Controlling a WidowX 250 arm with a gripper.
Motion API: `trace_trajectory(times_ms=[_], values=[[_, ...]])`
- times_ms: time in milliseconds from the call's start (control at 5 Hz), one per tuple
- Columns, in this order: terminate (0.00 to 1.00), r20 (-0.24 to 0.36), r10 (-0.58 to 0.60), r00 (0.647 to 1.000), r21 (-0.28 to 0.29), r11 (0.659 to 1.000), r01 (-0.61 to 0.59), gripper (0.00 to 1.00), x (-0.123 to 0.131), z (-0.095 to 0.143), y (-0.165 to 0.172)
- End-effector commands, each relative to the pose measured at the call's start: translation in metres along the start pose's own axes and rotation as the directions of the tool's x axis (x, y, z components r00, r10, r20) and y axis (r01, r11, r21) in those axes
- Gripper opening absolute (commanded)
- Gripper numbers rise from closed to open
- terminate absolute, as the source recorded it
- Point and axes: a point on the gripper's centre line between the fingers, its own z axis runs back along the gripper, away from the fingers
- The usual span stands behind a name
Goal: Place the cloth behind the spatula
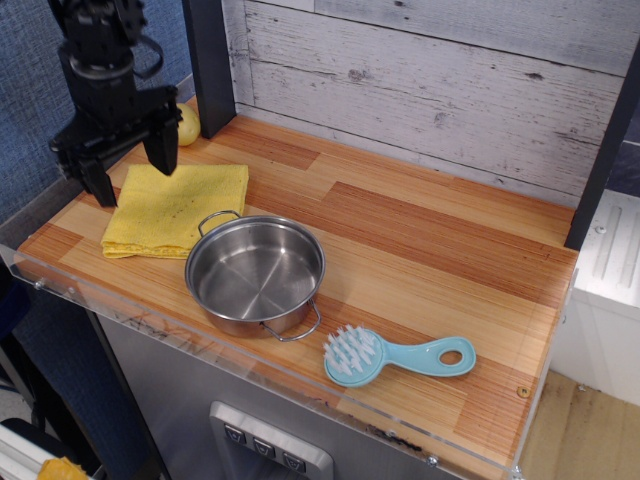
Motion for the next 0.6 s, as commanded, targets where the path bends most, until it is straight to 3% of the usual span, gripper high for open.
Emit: trace_trajectory(times_ms=[0,200,400], values=[[0.0,0.0,0.007,1.0,-0.012,1.0,-0.007,1.0,-0.005,-0.004,-0.023],[0.0,-0.05,0.004,0.999,0.003,1.0,-0.004,1.0,-0.009,-0.014,-0.033],[0.0,-0.064,0.006,0.998,0.024,1.0,-0.005,1.0,-0.012,-0.023,-0.045]])
